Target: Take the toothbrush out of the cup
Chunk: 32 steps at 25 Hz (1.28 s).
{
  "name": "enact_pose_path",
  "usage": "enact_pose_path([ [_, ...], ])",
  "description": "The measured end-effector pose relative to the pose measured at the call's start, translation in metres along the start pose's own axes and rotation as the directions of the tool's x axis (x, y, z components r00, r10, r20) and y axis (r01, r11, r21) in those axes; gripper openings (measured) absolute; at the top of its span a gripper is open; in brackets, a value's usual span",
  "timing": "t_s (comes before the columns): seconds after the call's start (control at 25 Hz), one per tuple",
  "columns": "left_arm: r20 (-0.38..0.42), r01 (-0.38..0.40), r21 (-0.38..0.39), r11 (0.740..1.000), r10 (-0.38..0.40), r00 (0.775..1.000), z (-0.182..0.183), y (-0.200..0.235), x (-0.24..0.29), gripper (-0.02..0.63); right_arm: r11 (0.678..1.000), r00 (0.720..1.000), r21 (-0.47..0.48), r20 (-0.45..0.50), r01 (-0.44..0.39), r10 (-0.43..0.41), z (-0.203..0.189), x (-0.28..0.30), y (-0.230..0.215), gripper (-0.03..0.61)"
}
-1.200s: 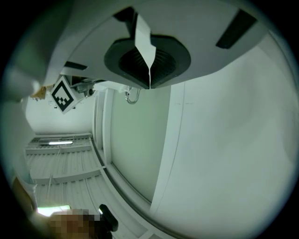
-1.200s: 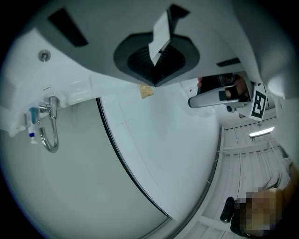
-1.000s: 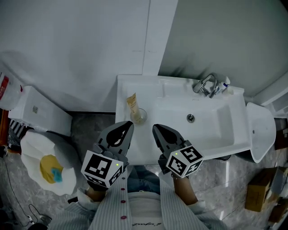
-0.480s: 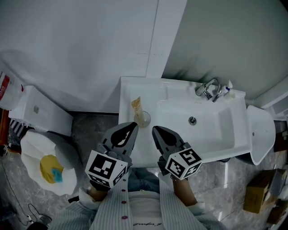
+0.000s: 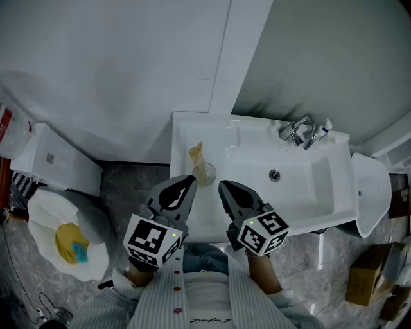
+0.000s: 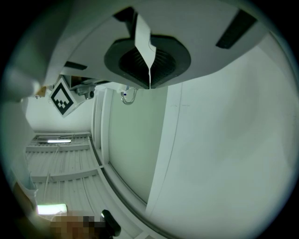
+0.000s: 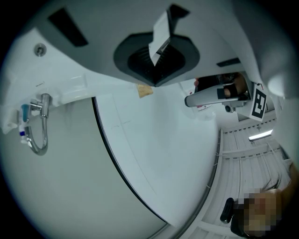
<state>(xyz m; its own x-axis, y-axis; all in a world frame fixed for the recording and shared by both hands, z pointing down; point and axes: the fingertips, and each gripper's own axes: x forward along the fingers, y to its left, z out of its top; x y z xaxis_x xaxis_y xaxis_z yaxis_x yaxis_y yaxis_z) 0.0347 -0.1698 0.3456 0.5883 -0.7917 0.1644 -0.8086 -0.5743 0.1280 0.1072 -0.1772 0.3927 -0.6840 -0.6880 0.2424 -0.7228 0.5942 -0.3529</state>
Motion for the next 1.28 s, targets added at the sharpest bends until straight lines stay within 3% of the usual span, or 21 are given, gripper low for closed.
enact_pose_path([
  [0.64,-0.033,0.008,-0.018,1.0,-0.008,0.999,-0.012,0.02,0.02,0.027,1.0,1.0,0.004,-0.021,0.0,0.0,0.007,0.019,-0.014,0.011],
  [0.8,-0.062,0.023,-0.034,0.999,-0.025,0.998,-0.022,0.024,0.028,0.099,1.0,1.0,0.01,-0.025,0.008,-0.008,0.006,0.021,-0.02,0.011],
  [1.28,-0.133,0.02,-0.067,0.998,-0.029,0.991,-0.052,0.039,0.051,0.183,0.999,0.999,0.027,-0.041,0.032,-0.031,0.006,0.028,-0.038,0.011],
])
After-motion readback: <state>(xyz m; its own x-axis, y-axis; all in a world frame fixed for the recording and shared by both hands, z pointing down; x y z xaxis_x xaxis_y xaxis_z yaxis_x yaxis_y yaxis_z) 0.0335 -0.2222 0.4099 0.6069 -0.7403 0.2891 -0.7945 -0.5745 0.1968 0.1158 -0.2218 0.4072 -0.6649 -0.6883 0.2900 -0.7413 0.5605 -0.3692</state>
